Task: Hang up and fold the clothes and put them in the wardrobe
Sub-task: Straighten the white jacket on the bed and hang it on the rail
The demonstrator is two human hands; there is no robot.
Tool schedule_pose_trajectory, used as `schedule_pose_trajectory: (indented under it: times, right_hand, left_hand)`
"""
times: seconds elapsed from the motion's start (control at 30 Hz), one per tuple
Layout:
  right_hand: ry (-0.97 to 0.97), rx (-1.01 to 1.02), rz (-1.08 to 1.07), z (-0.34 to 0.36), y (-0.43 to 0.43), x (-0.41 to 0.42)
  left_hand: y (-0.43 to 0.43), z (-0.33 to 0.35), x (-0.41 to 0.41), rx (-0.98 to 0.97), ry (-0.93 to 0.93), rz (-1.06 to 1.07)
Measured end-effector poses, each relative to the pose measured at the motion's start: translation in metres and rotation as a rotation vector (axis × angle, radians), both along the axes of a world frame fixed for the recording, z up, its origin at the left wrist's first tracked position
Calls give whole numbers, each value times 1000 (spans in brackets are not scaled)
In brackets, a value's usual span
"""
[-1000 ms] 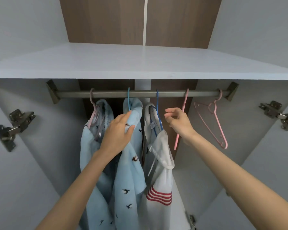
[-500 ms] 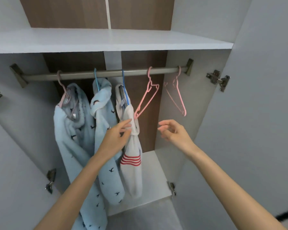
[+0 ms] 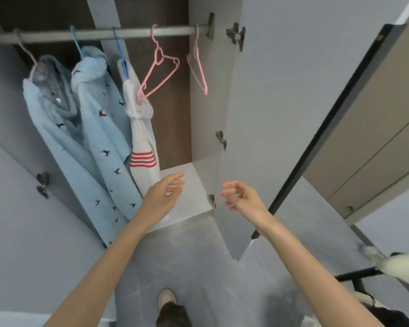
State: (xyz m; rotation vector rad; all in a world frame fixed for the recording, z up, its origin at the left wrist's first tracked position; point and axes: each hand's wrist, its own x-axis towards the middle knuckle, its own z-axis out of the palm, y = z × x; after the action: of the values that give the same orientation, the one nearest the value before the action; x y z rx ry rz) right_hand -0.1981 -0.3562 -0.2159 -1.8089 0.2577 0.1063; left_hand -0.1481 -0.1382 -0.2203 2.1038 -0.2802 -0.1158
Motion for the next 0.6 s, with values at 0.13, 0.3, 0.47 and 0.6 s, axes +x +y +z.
schedule_pose_trajectory:
  times: [0.13, 0.3, 0.47, 0.6]
  right_hand:
    - [58, 1, -39, -10, -20, -57]
    - [108, -6, -140, -16, -34, -128]
    - [131, -20, -271, -22, -37, -207]
    - [151, -31, -383, -29, -37, -280]
  left_hand:
    - [-20, -8, -46, 34, 51, -58]
    - [-40, -13, -93, 42, 73, -150]
    - [-56, -20, -142, -20, 118, -255]
    - [-73, -32, -186, -44, 154, -376]
